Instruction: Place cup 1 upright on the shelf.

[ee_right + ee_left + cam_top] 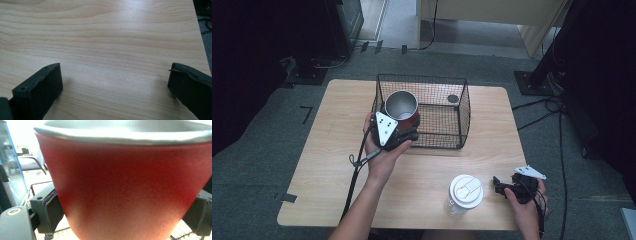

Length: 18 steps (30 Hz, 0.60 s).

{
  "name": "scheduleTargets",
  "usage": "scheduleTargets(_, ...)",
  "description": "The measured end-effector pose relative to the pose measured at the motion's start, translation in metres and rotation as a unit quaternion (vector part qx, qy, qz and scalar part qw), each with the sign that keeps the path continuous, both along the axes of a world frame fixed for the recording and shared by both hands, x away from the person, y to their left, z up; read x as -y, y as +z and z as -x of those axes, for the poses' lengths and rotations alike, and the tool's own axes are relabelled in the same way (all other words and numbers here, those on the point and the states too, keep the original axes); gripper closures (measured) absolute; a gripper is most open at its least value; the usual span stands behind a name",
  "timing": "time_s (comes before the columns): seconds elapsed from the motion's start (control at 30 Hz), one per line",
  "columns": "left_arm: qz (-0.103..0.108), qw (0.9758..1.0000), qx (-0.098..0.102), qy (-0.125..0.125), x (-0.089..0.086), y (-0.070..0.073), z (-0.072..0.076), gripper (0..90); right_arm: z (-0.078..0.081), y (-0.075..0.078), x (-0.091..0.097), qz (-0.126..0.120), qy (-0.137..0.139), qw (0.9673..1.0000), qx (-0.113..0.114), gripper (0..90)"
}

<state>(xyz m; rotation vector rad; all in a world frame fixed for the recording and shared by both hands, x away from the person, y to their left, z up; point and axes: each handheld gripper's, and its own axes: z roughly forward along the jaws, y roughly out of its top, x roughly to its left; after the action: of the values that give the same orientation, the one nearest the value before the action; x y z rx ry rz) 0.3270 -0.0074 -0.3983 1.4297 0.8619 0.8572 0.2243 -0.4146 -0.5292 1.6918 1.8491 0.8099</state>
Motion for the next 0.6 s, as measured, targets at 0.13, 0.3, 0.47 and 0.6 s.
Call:
scheduleTargets(0.13,0.001,1.0000,0.007,0.006,0.000,0.001,-0.008,8.7,0.000,0.000,0.000,0.000,0.001,1.0000,0.000,0.0)
scheduleTargets(0.3,0.009,0.9998,0.016,0.010,0.003,0.003,-0.021,8.6,0.000,0.000,0.000,0.000,0.000,1.0000,0.000,0.0)
scheduleTargets(0.47,0.008,0.9996,0.025,0.012,0.006,0.004,-0.031,8.6,0.000,0.000,0.000,0.001,0.001,1.0000,0.000,0.0)
scheduleTargets(0.6,0.011,0.9996,0.023,0.012,0.007,0.004,-0.037,8.6,0.000,0.000,0.000,0.000,0.001,1.0000,0.000,0.0)
